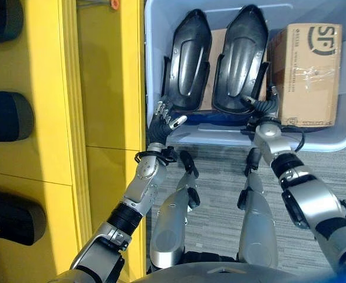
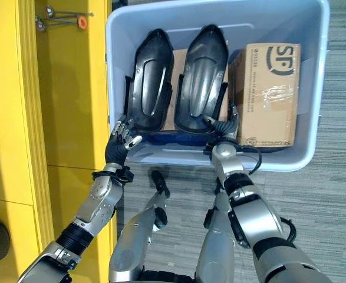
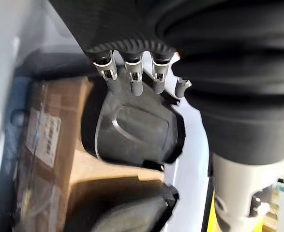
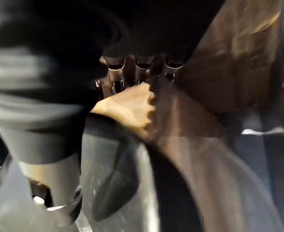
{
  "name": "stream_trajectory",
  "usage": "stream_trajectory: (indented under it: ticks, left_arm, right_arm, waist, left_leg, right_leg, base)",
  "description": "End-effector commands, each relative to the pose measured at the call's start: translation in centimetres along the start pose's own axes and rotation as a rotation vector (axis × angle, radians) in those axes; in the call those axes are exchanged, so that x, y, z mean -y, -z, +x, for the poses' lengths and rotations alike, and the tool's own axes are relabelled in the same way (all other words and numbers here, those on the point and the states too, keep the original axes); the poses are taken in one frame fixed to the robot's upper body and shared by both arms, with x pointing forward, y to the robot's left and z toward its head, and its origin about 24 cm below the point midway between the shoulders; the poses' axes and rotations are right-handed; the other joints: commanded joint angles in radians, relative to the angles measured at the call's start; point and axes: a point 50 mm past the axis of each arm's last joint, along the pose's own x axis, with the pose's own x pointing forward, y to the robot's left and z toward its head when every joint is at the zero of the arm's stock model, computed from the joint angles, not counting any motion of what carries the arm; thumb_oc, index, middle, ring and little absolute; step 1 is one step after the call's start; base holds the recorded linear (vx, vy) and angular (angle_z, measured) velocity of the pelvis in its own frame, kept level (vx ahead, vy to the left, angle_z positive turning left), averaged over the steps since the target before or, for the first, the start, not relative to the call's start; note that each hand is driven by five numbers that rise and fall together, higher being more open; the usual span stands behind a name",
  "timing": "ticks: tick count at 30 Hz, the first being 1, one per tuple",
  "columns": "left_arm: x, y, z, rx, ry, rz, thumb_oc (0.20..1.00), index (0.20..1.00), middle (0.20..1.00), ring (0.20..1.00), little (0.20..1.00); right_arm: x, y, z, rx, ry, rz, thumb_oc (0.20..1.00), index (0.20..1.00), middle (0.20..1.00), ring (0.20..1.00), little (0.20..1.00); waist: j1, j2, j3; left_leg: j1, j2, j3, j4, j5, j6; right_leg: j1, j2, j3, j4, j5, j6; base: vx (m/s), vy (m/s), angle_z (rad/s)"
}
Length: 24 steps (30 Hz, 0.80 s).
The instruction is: Move parts from the plastic box to the shelf.
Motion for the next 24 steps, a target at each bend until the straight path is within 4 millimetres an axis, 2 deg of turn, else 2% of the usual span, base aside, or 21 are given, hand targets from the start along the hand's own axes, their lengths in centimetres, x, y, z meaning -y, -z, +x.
stream_trajectory:
  ticks: [1, 3, 6, 8, 13, 14, 15, 16, 24]
  left_arm:
    - [1.2, -2.0, 0.0, 0.100, 0.087, -0.010, 1.000, 1.000, 1.000, 1.000, 1.000]
    - [1.3, -2.1, 0.0, 0.100, 0.092, -0.015, 1.000, 1.000, 1.000, 1.000, 1.000]
    - [1.3, -2.1, 0.0, 0.101, 0.092, -0.016, 1.000, 1.000, 1.000, 1.000, 1.000]
    - [1.4, -2.2, -0.1, 0.103, 0.100, -0.015, 1.000, 1.000, 1.000, 1.000, 1.000]
    - [1.4, -2.4, 0.0, 0.109, 0.106, -0.010, 1.000, 1.000, 1.000, 1.000, 1.000]
    - [1.3, -2.5, 0.0, 0.111, 0.105, -0.007, 1.000, 1.000, 1.000, 1.000, 1.000]
    - [1.3, -2.5, 0.0, 0.110, 0.106, -0.005, 1.000, 1.000, 1.000, 1.000, 1.000]
    - [1.3, -2.4, 0.0, 0.110, 0.107, -0.005, 1.000, 1.000, 1.000, 1.000, 1.000]
    - [1.3, -2.4, 0.0, 0.108, 0.101, -0.008, 1.000, 1.000, 1.000, 1.000, 1.000]
  right_arm:
    - [2.9, -3.4, 2.3, 0.052, 0.125, 0.038, 1.000, 1.000, 1.000, 1.000, 1.000]
    - [3.6, -4.2, 2.8, 0.061, 0.143, 0.026, 1.000, 1.000, 1.000, 1.000, 1.000]
    - [3.6, -4.3, 2.8, 0.062, 0.143, 0.026, 1.000, 1.000, 1.000, 1.000, 1.000]
    - [4.8, -5.7, 3.5, 0.085, 0.172, -0.031, 1.000, 1.000, 1.000, 1.000, 1.000]
    - [5.4, -5.6, 3.7, 0.070, 0.180, -0.073, 1.000, 1.000, 1.000, 1.000, 1.000]
    - [5.4, -5.6, 3.7, 0.071, 0.177, -0.080, 0.796, 0.796, 0.796, 0.796, 0.796]
    - [5.4, -5.4, 3.7, 0.066, 0.173, -0.085, 0.464, 0.464, 0.464, 0.464, 0.464]
    - [5.4, -5.3, 3.7, 0.063, 0.173, -0.089, 0.200, 0.200, 0.200, 0.200, 0.200]
    - [4.2, -4.2, 3.1, 0.044, 0.137, -0.060, 0.200, 0.200, 0.200, 0.200, 0.200]
  waist:
    - [0.009, 0.013, 0.009]
    - [0.015, 0.016, 0.009]
    - [0.014, 0.017, 0.009]
    - [0.027, 0.020, 0.009]
    - [0.037, 0.022, 0.009]
    - [0.038, 0.022, 0.009]
    - [0.038, 0.022, 0.009]
    - [0.039, 0.021, 0.009]
    - [0.030, 0.010, 0.009]
  left_leg:
    - [-0.027, 0.089, -0.018, 0.051, 0.030, -0.124]
    - [-0.032, 0.087, -0.020, 0.050, 0.029, -0.122]
    - [-0.034, 0.087, -0.020, 0.050, 0.029, -0.122]
    - [-0.050, 0.082, -0.029, 0.053, 0.026, -0.120]
    - [-0.068, 0.079, -0.038, 0.061, 0.021, -0.116]
    - [-0.071, 0.079, -0.039, 0.062, 0.020, -0.116]
    - [-0.072, 0.079, -0.040, 0.063, 0.019, -0.115]
    - [-0.074, 0.079, -0.040, 0.064, 0.019, -0.115]
    - [-0.064, 0.078, -0.040, 0.068, 0.011, -0.111]
  right_leg:
    - [0.048, -0.141, -0.068, 0.088, 0.016, 0.119]
    - [0.045, -0.140, -0.070, 0.087, 0.016, 0.119]
    - [0.044, -0.140, -0.071, 0.087, 0.016, 0.119]
    - [0.038, -0.140, -0.077, 0.091, 0.014, 0.119]
    - [0.028, -0.136, -0.084, 0.103, 0.004, 0.114]
    - [0.027, -0.135, -0.087, 0.105, 0.002, 0.113]
    - [0.026, -0.135, -0.087, 0.106, 0.000, 0.112]
    - [0.025, -0.135, -0.088, 0.106, 0.000, 0.112]
    - [0.030, -0.131, -0.088, 0.111, -0.003, 0.109]
  base:
    - [0.03, -0.001, 0.06]
    - [0.02, -0.002, 0.07]
    - [0.01, -0.007, 0.06]
    - [0.04, -0.025, 0.07]
    - [0.02, -0.013, 0.07]
    - [0.01, -0.002, 0.03]
    - [0.01, -0.006, 0.04]
    - [0.01, -0.008, 0.04]
    - [0.00, -0.001, 0.01]
